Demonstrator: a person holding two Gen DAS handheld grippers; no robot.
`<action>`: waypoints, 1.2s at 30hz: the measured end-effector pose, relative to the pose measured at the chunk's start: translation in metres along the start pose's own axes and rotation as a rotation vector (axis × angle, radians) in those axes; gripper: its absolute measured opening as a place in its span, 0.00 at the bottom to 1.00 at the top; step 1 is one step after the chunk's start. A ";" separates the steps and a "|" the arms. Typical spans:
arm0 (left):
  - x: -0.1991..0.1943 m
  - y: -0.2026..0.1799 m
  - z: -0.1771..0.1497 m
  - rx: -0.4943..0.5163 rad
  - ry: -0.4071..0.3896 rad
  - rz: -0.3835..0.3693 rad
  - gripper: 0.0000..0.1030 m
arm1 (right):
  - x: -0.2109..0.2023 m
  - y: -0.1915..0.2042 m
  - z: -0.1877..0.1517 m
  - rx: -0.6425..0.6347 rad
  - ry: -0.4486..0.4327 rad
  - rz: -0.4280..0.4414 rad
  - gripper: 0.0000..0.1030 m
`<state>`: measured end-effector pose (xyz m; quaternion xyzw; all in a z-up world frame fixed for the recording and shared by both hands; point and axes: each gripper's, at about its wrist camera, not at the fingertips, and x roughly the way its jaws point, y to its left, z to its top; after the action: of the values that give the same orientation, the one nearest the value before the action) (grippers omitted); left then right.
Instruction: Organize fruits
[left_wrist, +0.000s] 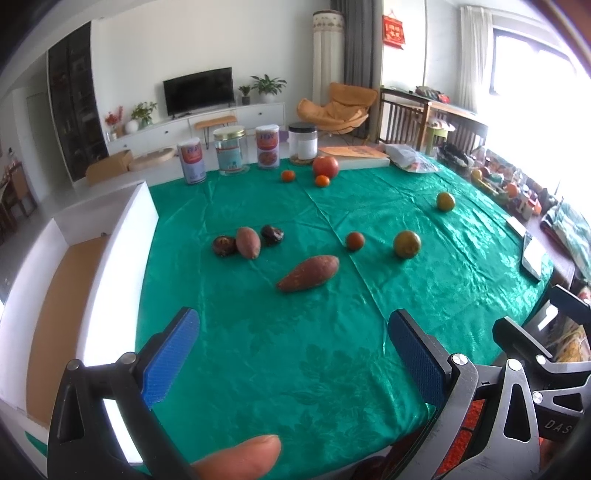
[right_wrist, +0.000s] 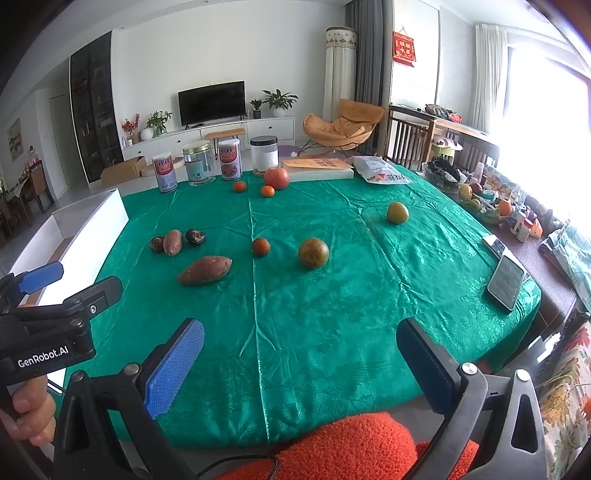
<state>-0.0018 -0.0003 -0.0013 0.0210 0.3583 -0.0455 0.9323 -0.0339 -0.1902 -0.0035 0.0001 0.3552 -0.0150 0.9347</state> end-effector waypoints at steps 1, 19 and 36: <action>0.000 0.000 0.000 0.000 0.000 0.001 1.00 | 0.000 0.000 0.000 0.000 -0.001 0.000 1.00; -0.008 0.007 0.005 -0.022 -0.022 -0.005 0.99 | -0.014 -0.015 0.027 -0.415 0.032 -0.076 1.00; 0.022 0.025 -0.010 -0.063 0.040 0.066 0.99 | 0.035 -0.018 -0.016 0.042 -0.125 0.105 1.00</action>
<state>0.0103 0.0236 -0.0235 0.0046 0.3771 -0.0029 0.9262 -0.0191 -0.2088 -0.0389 0.0377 0.2952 0.0267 0.9543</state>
